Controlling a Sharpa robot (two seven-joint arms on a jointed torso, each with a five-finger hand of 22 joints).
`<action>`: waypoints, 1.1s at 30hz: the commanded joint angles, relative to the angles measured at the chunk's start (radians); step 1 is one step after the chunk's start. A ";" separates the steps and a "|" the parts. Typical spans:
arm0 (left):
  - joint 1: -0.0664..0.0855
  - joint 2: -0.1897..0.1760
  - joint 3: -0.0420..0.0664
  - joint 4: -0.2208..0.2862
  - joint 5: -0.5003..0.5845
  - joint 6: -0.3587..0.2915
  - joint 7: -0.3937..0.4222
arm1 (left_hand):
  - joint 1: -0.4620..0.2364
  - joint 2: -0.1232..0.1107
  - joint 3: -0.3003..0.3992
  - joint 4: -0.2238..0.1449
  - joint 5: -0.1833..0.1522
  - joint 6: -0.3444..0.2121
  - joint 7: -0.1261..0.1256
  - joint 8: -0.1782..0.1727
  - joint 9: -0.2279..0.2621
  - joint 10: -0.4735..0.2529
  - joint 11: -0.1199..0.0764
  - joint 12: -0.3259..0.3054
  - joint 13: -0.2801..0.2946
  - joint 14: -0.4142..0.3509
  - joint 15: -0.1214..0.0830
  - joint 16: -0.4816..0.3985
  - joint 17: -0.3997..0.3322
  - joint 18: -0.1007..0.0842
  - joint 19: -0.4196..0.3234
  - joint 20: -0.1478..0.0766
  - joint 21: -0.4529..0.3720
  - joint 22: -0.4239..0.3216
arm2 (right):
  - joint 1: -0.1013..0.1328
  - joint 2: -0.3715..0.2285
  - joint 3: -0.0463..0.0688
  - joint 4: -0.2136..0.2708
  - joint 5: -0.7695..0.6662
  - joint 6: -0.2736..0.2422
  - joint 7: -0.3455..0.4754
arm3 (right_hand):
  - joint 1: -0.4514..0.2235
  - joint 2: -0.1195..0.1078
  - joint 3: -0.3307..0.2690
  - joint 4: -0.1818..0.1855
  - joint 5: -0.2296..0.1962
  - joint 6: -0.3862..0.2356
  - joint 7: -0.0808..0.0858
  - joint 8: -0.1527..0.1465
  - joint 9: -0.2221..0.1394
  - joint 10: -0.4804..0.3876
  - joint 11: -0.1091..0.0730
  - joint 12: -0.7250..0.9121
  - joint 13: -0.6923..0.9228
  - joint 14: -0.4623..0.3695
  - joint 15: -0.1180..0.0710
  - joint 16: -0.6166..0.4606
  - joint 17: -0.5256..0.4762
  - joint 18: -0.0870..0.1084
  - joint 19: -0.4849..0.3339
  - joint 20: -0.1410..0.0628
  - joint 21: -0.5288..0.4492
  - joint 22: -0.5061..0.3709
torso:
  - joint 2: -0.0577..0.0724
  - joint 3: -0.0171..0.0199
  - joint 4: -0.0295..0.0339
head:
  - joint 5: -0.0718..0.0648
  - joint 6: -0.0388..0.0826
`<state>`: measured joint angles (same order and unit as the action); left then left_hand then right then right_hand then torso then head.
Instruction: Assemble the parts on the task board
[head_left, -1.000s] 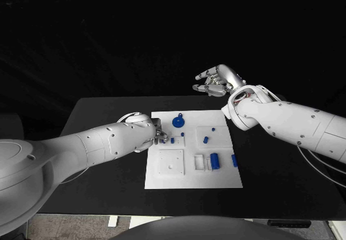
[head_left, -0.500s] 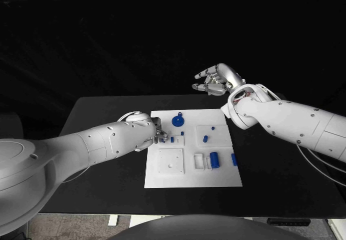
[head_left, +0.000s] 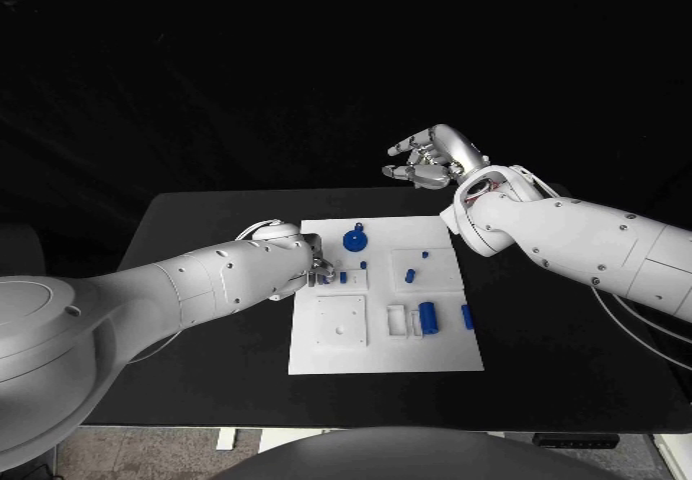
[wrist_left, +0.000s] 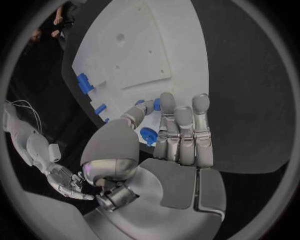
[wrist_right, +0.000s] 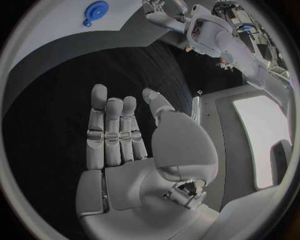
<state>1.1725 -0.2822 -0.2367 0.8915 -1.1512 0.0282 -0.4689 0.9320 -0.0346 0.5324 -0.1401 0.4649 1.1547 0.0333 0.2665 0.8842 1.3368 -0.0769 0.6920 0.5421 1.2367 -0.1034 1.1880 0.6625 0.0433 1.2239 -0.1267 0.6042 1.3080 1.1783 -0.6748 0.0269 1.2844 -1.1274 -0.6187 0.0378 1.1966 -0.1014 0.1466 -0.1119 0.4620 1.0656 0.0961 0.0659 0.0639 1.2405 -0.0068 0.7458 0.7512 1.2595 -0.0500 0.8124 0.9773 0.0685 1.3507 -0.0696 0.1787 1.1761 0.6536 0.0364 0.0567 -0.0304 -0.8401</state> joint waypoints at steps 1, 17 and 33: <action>-0.005 0.007 -0.002 -0.001 0.013 0.043 -0.005 | 0.010 0.031 0.130 -0.138 -0.014 0.065 -0.056 0.009 0.000 0.014 0.001 0.000 -0.002 0.012 0.001 0.001 0.002 -0.012 0.008 0.001 -0.007 0.015 | 0.000 0.001 0.000 0.001 -0.002 0.011 0.002 | -0.007 -0.003 -0.006 -0.002 0.003 0.005 0.004 -0.004 -0.001 -0.010 0.000 0.006 -0.001 -0.008 -0.001 0.003 -0.002 0.006 -0.002 0.001 -0.006 0.001 | 0.000 -0.0008 0.0001 | -0.001 -0.002; -0.014 0.018 -0.001 -0.022 0.015 0.004 0.001 | 0.016 0.046 0.086 -0.093 -0.154 0.069 -0.063 0.008 -0.002 0.022 -0.001 -0.004 -0.002 0.022 0.000 -0.007 0.003 -0.019 0.022 0.002 -0.031 0.012 | 0.000 0.001 0.000 0.000 -0.002 0.012 0.003 | -0.009 -0.003 -0.004 -0.001 0.008 0.005 0.004 -0.004 -0.001 -0.011 0.000 0.006 -0.001 -0.009 -0.001 0.003 -0.002 0.005 -0.002 0.001 -0.007 0.002 | -0.001 0.0005 0.0010 | -0.009 -0.001; -0.014 0.019 -0.001 -0.034 0.022 -0.009 0.002 | 0.080 0.035 -0.328 0.086 -0.184 0.070 -0.069 -0.017 -0.052 0.006 -0.001 0.008 0.004 0.016 -0.001 -0.016 0.002 -0.028 0.040 0.001 -0.085 0.016 | 0.000 0.001 0.000 -0.002 -0.002 0.014 0.003 | -0.010 -0.004 -0.001 -0.001 0.012 0.003 0.005 -0.004 -0.001 -0.012 0.000 0.005 -0.002 -0.009 -0.001 0.002 -0.003 0.005 -0.003 0.001 -0.008 0.002 | -0.002 -0.0003 0.0009 | -0.014 -0.001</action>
<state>1.1601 -0.2648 -0.2374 0.8570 -1.1361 0.0195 -0.4687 1.0109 0.0055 0.2104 -0.0544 0.2774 1.2325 -0.0380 0.2495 0.8332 1.3431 -0.0840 0.6962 0.5462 1.2508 -0.1037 1.1733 0.6647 0.0225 1.2547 -0.1253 0.5227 1.3076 1.1783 -0.6744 0.0269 1.2820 -1.1273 -0.6160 0.0374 1.1966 -0.1015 0.1466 -0.1119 0.4686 1.0656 0.0961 0.0659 0.0640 1.2346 -0.0055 0.7458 0.7504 1.2595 -0.0500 0.8124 0.9764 0.0685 1.3506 -0.0696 0.1740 1.1770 0.6518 0.0365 0.0576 -0.0440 -0.8406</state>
